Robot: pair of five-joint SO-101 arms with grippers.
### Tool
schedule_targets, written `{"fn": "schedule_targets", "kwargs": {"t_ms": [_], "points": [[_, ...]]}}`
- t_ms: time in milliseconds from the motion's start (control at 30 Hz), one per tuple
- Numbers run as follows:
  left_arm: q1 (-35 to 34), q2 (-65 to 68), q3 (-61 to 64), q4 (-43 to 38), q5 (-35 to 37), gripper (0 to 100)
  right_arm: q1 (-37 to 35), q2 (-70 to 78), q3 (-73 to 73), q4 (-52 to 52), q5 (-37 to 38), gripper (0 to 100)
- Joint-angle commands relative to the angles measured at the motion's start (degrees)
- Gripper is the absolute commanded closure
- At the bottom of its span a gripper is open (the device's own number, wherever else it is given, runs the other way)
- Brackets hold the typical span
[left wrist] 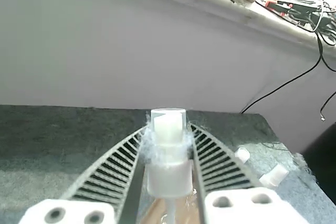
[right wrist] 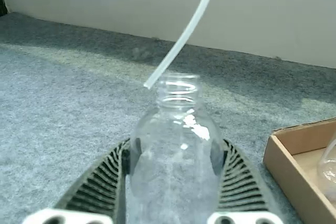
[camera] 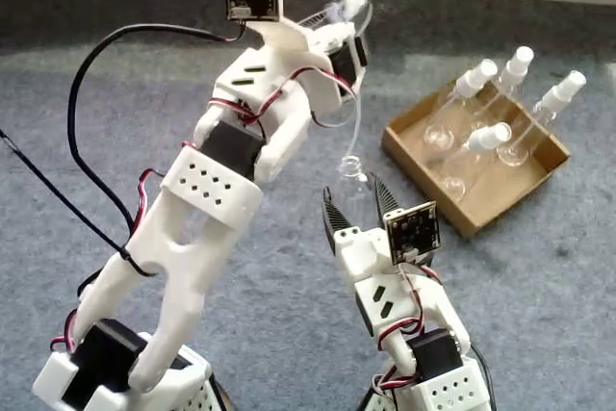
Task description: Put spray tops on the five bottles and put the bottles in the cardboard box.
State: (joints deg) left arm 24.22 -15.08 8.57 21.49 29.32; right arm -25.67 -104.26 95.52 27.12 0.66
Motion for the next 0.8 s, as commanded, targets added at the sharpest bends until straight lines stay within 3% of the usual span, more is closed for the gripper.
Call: {"fn": "schedule_targets", "kwargs": {"t_ms": [0,767], "points": [[0.3,-5.7,3.5,-6.6,-0.4,100,-0.3,-1.0,2.3,-1.7,-0.6,92.1],[-0.1,-10.5,5.1,-6.9,-0.5,100,-0.3,-1.0,2.4,-1.6,-0.5,92.1]]}}
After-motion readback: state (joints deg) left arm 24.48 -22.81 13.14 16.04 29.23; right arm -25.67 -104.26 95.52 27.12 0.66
